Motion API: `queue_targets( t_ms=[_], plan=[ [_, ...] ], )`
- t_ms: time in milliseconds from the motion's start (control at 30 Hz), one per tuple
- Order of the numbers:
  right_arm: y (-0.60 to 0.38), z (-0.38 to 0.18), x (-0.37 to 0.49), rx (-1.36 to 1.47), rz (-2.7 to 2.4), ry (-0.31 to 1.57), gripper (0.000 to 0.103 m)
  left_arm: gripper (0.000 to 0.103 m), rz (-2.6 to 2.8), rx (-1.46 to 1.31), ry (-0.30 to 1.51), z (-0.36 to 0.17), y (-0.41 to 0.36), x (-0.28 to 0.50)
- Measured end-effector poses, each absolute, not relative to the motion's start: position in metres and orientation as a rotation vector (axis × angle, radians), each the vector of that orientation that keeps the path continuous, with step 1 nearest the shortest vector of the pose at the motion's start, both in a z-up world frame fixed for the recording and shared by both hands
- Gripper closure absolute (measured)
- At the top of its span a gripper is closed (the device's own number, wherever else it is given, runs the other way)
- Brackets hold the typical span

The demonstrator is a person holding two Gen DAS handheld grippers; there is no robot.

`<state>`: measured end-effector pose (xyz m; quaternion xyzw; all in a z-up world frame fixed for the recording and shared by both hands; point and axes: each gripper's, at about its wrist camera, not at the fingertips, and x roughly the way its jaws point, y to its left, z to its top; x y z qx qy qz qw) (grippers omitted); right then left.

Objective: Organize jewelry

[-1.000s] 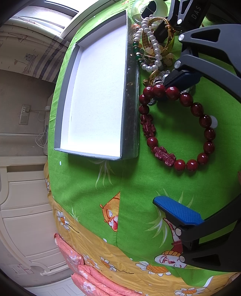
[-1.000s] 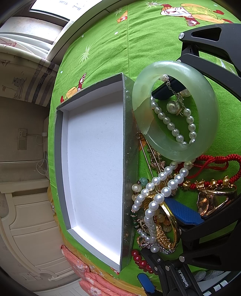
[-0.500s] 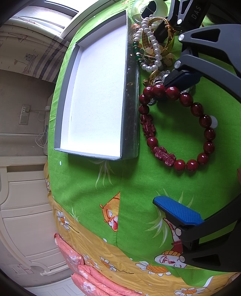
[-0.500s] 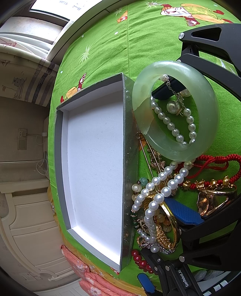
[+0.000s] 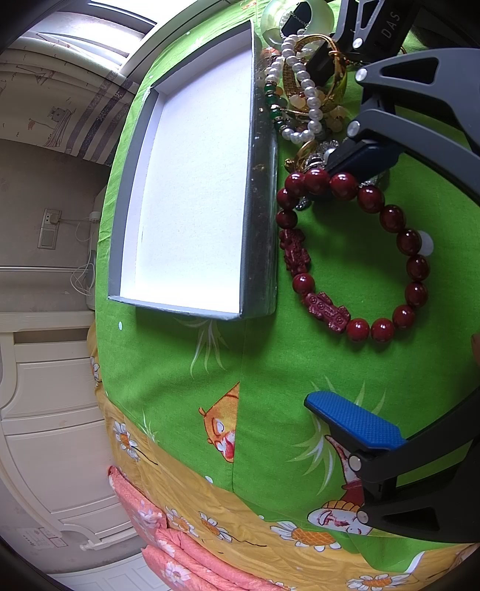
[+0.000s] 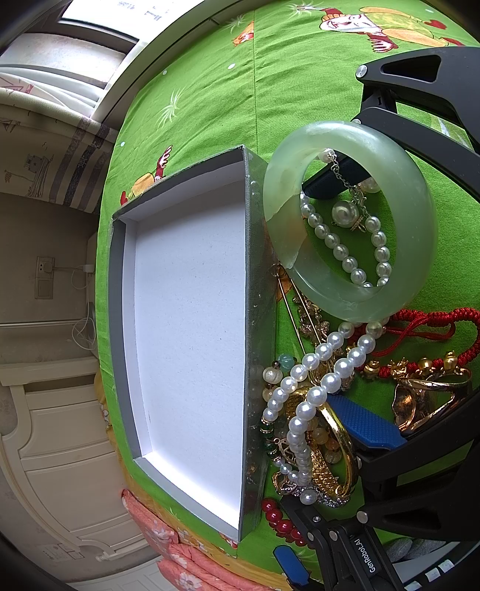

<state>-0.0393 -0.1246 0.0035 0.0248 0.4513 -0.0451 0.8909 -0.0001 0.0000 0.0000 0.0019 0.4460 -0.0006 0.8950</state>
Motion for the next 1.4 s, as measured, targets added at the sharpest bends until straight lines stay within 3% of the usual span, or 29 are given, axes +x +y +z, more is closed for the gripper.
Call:
queue_targets(
  t_ms=[1067,1400],
  plan=[
    [-0.124,0.004,-0.04,0.047,-0.08,0.939,0.004,0.002,-0.002,0.003,0.925,0.0,0.0,0.0],
    [-0.137,0.007,-0.068,-0.036,0.126,1.023,0.004,0.002,-0.028,0.018,0.954,0.001,-0.001,-0.016]
  ],
)
